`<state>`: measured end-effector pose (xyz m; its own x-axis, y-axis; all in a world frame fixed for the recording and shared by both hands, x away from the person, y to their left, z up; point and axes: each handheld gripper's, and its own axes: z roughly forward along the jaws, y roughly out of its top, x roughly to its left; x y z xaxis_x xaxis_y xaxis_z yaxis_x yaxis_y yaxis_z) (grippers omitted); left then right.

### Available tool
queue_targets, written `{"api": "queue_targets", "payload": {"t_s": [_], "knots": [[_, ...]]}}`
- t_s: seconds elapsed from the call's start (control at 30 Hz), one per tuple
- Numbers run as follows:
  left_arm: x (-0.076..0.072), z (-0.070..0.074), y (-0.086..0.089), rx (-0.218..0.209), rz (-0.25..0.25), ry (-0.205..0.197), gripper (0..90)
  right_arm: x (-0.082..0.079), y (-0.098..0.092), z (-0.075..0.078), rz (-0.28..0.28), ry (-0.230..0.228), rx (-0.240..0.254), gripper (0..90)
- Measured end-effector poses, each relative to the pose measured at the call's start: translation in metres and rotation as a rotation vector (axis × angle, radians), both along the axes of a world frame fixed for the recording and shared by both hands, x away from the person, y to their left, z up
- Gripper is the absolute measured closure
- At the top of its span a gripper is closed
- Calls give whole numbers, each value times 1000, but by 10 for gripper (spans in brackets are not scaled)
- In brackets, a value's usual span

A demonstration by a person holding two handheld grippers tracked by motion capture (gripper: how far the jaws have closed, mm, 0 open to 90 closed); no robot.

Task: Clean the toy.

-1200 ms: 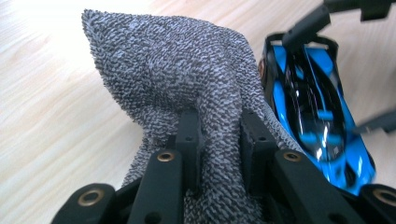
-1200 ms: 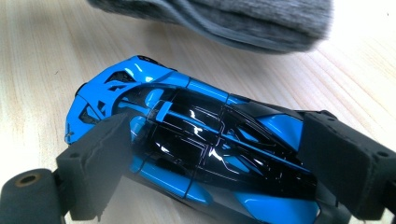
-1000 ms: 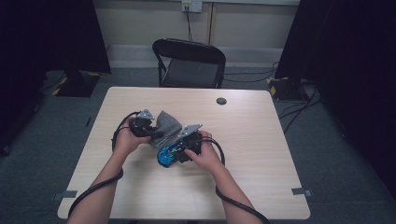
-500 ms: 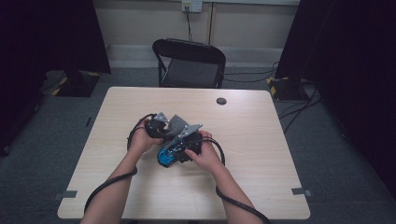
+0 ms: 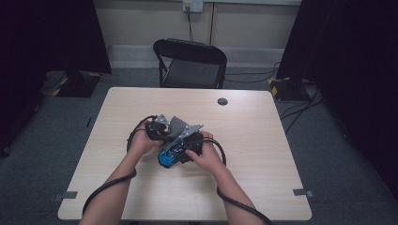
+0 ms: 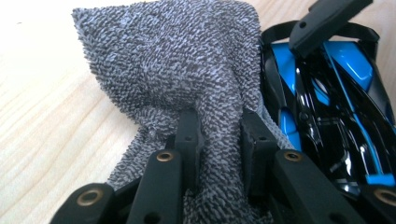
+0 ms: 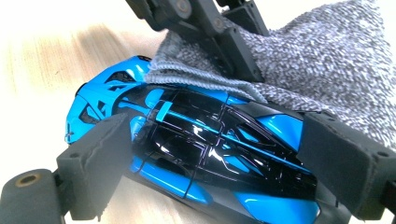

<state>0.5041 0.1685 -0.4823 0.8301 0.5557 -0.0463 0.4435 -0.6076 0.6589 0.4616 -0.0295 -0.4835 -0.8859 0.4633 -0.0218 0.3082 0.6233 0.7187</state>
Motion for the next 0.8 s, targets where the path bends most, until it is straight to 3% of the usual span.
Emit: {"api": "queue_targets", "payload": {"t_s": [0.33, 0.57, 0.67, 0.8], "knots": [[-12, 3, 16, 21, -17, 11, 729, 0, 1, 1, 3, 4, -8, 98], [-25, 6, 33, 33, 5, 19, 728, -2, 4, 1, 6, 5, -16, 98], [-33, 5, 41, 21, 12, 28, 728, -2, 4, 1, 4, 5, -16, 98], [-41, 1, 50, -28, 53, 37, 728, -1, 5, 2, 5, 7, -23, 98]]}}
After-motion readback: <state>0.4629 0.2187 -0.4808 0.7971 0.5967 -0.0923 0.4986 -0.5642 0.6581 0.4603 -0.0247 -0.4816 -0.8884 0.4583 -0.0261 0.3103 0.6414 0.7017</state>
